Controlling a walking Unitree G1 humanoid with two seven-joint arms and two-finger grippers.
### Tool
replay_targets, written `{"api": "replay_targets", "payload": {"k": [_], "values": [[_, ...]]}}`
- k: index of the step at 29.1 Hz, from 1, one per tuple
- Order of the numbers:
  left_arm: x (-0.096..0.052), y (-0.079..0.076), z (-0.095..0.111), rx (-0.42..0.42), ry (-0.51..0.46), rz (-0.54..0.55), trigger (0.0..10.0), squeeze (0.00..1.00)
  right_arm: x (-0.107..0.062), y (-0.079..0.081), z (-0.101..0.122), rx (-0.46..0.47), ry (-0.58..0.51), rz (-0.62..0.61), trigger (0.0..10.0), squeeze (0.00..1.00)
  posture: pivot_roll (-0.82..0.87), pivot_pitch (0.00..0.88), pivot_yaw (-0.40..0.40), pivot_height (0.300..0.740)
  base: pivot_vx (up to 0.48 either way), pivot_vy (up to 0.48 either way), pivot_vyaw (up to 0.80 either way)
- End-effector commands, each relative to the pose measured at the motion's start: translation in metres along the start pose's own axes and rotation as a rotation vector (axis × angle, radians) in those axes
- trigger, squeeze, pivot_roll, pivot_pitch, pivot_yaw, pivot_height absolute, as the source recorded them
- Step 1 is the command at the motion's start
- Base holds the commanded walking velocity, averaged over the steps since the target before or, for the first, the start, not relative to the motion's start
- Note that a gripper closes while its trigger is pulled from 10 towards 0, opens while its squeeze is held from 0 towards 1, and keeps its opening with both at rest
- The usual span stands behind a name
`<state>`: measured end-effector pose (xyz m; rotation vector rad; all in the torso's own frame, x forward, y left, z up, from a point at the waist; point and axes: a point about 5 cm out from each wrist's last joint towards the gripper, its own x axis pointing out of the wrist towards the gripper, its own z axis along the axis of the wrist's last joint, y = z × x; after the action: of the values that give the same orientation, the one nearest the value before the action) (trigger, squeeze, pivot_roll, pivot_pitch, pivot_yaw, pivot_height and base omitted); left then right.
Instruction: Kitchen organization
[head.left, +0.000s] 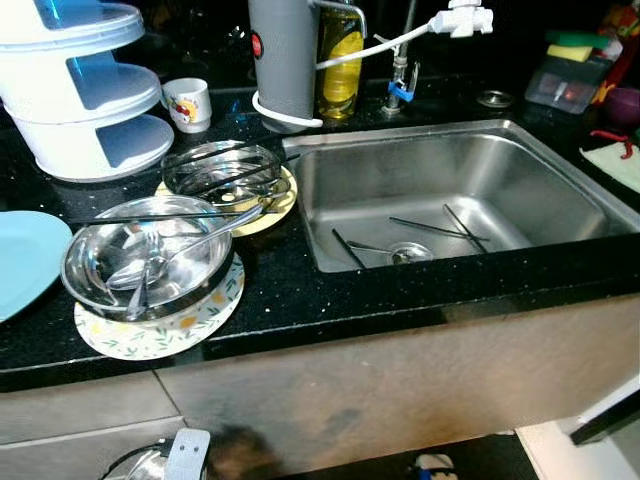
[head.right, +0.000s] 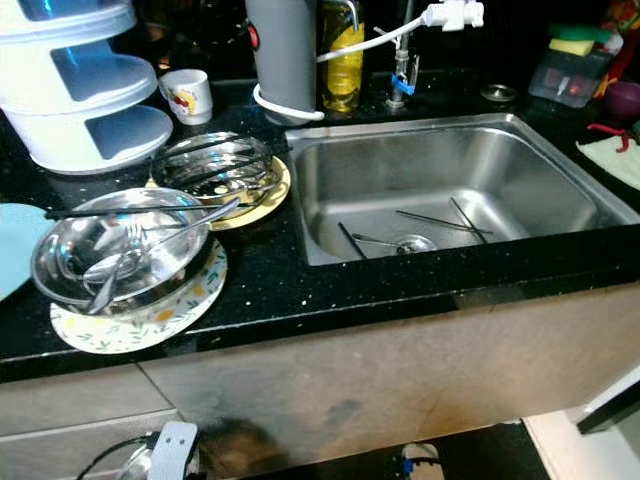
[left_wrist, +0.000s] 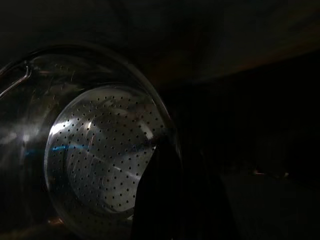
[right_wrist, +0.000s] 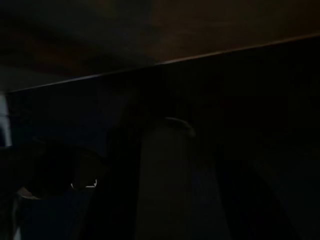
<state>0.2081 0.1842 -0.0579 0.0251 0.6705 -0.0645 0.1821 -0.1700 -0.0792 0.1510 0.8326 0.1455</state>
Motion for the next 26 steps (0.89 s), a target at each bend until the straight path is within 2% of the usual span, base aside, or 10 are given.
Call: {"api": "replay_targets", "payload": {"k": [1,8,11,18,26], "values": [[-0.0045,0.0071,-0.0083,0.01,0.019,0.019,10.0,0.0,-0.0005,0.006,-0.0089,0.0,0.031,0.018,10.0,0.0,-0.05,0.163,-0.019,0.74,0.0,0.48,0.0],[-0.0055,0.0094,-0.0059,0.015,-0.012,0.021,10.0,0.0,-0.0005,0.0066,-0.0088,-0.001,0.029,0.022,10.0,0.0,-0.05,0.164,-0.019,0.74,0.0,0.108,0.0],[-0.0054,0.0099,-0.0077,0.015,0.009,0.019,10.0,0.0,-0.0004,0.0067,-0.0089,0.0,0.029,0.023,10.0,0.0,-0.05,0.164,-0.018,0.74,0.0,0.0,0.0],[-0.0056,0.0126,-0.0081,0.02,0.015,0.034,10.0,0.0,-0.0002,0.0074,-0.0086,0.003,0.027,0.024,10.0,0.0,-0.05,0.165,-0.016,0.74,0.0,0.47,0.0],[-0.0052,0.0136,-0.0091,0.055,0.032,0.026,10.0,0.0,-0.0003,0.0075,-0.0095,0.009,0.029,0.024,10.0,0.0,-0.05,0.168,-0.013,0.74,0.0,0.0,0.0]]}}
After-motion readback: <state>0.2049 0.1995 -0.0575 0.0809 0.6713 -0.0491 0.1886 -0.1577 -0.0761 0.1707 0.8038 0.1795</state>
